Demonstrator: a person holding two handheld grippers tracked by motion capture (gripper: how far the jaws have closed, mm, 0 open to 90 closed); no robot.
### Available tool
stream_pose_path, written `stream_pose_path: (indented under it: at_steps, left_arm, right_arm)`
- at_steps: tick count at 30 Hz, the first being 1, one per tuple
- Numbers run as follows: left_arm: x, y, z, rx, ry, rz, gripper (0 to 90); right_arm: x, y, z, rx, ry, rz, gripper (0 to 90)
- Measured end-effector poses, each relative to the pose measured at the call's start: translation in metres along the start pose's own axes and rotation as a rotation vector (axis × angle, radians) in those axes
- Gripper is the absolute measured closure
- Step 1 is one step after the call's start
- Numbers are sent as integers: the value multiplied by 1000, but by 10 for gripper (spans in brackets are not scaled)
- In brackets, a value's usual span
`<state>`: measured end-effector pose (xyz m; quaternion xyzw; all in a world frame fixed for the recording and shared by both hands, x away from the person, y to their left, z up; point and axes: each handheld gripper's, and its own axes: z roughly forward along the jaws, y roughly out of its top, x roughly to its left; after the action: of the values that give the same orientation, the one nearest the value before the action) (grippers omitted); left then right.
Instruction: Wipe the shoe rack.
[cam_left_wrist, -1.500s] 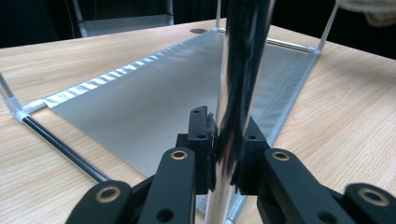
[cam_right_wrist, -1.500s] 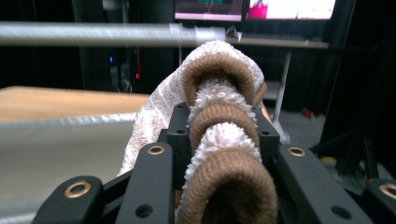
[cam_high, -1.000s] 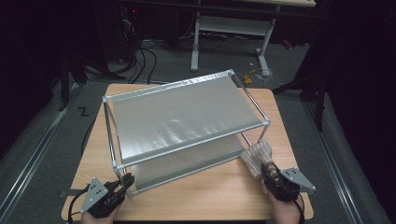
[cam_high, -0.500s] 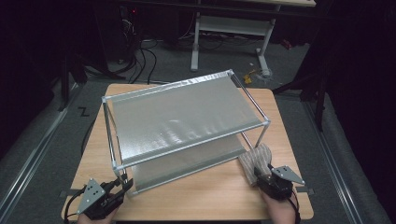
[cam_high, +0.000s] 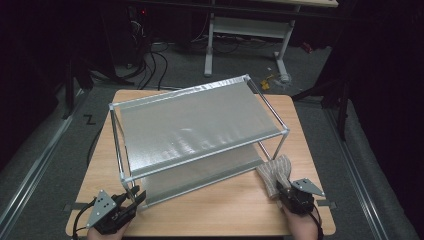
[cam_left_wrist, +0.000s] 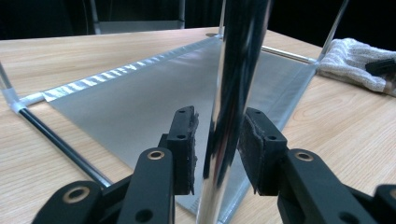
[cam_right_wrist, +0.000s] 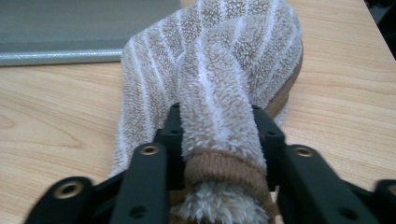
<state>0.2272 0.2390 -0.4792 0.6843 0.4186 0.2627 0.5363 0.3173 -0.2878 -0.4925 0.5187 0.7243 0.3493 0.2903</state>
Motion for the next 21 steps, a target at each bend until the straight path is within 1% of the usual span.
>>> stream_pose_path:
  at_steps: [1,4,5,6,8,10,11,13,15,17,20,21]
  left_arm:
    - [0,0,1,2,-2,8,662]
    - [-2,0,1,1,-5,20,666]
    - [-2,0,1,3,-6,20,669]
    - [-2,0,1,5,-3,24,671]
    - [-2,0,0,5,-1,26,681]
    - [-3,0,0,3,3,23,683]
    - [-3,0,0,3,2,23,683]
    - [-3,0,1,4,0,28,685]
    - [-1,0,0,5,-2,31,692]
    - [-1,0,1,5,-1,29,697]
    - [-1,-1,1,6,-3,28,700]
    - [-2,-1,1,7,-6,31,702]
  right_arm:
    - [0,0,-2,-9,-2,5,700]
    - [2,3,-11,-76,-12,-15,708]
    - [4,6,-16,-115,-18,-13,708]
    - [6,8,-19,-141,-22,-14,708]
    - [12,13,-28,-204,-33,-27,708]
    - [16,18,-36,-261,-33,-20,707]
    - [18,23,-42,-303,-41,-15,707]
    - [19,33,-48,-354,-48,-10,705]
    - [17,43,-48,-368,-58,-13,703]
    - [14,54,-41,-359,-55,-4,702]
    - [10,56,-27,-325,-67,26,702]
    - [7,53,-19,-302,-55,47,702]
